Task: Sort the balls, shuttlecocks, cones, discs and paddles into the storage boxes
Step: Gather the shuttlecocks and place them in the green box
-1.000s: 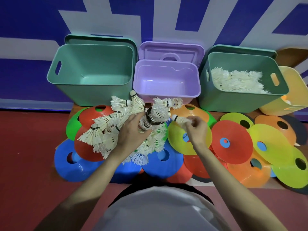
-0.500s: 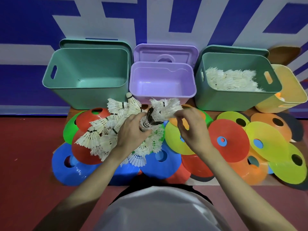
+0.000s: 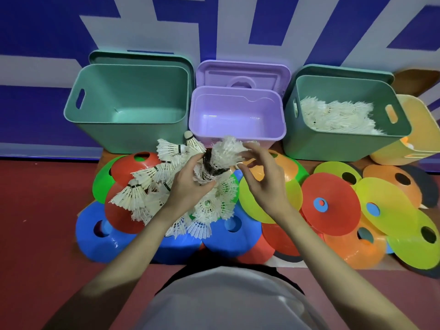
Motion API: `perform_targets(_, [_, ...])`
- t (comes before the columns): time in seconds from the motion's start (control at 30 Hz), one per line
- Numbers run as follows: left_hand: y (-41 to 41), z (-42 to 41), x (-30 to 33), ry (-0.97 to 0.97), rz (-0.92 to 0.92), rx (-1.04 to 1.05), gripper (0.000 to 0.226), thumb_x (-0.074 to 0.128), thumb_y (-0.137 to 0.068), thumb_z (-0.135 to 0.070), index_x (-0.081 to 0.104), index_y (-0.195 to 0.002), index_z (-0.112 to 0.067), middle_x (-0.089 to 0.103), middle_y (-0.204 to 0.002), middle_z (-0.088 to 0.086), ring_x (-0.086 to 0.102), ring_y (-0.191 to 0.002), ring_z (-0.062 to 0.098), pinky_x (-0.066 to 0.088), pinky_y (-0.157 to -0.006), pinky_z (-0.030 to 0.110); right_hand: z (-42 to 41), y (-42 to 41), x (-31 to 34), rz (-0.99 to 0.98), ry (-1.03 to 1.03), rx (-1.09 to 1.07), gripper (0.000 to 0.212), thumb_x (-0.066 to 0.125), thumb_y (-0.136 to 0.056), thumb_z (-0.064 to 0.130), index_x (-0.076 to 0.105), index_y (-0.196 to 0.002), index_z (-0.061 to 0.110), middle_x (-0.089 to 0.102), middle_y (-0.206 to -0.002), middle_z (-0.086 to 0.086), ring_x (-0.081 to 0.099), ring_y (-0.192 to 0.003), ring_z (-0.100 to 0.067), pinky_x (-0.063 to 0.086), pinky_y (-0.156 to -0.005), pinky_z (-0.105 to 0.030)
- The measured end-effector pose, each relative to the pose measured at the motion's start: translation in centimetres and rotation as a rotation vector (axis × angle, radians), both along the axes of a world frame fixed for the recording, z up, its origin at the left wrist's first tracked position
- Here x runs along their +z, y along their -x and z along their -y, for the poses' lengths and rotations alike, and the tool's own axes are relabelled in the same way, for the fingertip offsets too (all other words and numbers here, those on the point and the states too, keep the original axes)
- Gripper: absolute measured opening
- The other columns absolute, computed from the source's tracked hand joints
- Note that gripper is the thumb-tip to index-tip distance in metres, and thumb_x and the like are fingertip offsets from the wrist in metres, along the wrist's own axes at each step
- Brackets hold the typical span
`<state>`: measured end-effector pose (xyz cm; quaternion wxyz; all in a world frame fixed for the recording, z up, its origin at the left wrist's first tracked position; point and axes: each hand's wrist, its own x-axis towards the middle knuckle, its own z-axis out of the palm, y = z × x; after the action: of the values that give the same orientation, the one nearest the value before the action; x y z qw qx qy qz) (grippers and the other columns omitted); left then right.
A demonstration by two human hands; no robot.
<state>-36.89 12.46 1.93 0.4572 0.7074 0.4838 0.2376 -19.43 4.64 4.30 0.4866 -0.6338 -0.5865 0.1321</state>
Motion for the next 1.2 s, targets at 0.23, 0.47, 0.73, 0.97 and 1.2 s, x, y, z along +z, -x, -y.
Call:
perform_targets(0.23, [0.9,0.0,-0.7,0.034,0.089,0.114,0.072,0.077,-0.079,-0.012,0.042,-0.142,-0.012,0.05,-0.133,-0.01,0.055,-0.111,0.005,0.049,-0.1,0.036,0.4,1.4,-3.5,-0.036,0.25,-0.044,0.01,0.06,-0.091,0.015,0.06,-0.098,0.008,0.062,-0.088,-0.002,0.058,-0.079,-0.017,0.049,-0.069,-0.039])
perform_targets(0.47, [1.4,0.1,-1.3,0.007,0.078,0.128,0.068,0.078,-0.078,-0.016,0.047,-0.138,-0.017,0.057,-0.13,-0.007,0.057,-0.118,0.017,0.049,-0.099,0.043,-0.8,3.8,-7.7,0.265,0.706,0.187,0.023,0.065,-0.086,0.032,0.064,-0.089,0.009,0.064,-0.084,-0.006,0.059,-0.078,-0.025,0.048,-0.065,-0.037])
perform_targets(0.73, [1.5,-0.5,-0.5,0.017,0.091,0.175,0.071,0.079,-0.076,-0.022,0.047,-0.138,-0.017,0.053,-0.137,-0.007,0.05,-0.127,0.014,0.044,-0.105,0.046,-0.9,1.5,-5.6,-0.034,0.533,0.026,0.016,0.058,-0.09,0.013,0.057,-0.075,0.009,0.053,-0.061,0.0,0.046,-0.055,-0.017,0.037,-0.055,-0.03])
perform_targets(0.97, [-1.6,-1.0,-0.2,-0.121,0.009,0.087,0.063,0.079,-0.077,-0.009,0.052,-0.134,-0.008,0.057,-0.13,-0.002,0.05,-0.118,0.004,0.041,-0.104,0.026,1.3,-5.9,-1.3,-0.417,0.155,-0.41,0.018,0.055,-0.094,0.016,0.053,-0.076,0.013,0.047,-0.063,-0.01,0.041,-0.059,-0.016,0.033,-0.053,-0.025])
perform_targets(1.2, [-8.0,-0.5,0.7,-0.134,0.041,-0.024,0.064,0.079,-0.076,-0.012,0.052,-0.135,-0.014,0.061,-0.128,-0.001,0.06,-0.114,0.012,0.05,-0.098,0.041,2.3,-11.7,3.3,-0.507,-0.012,-0.381,0.021,0.059,-0.093,0.01,0.057,-0.074,0.018,0.047,-0.056,0.004,0.04,-0.053,-0.014,0.032,-0.048,-0.032])
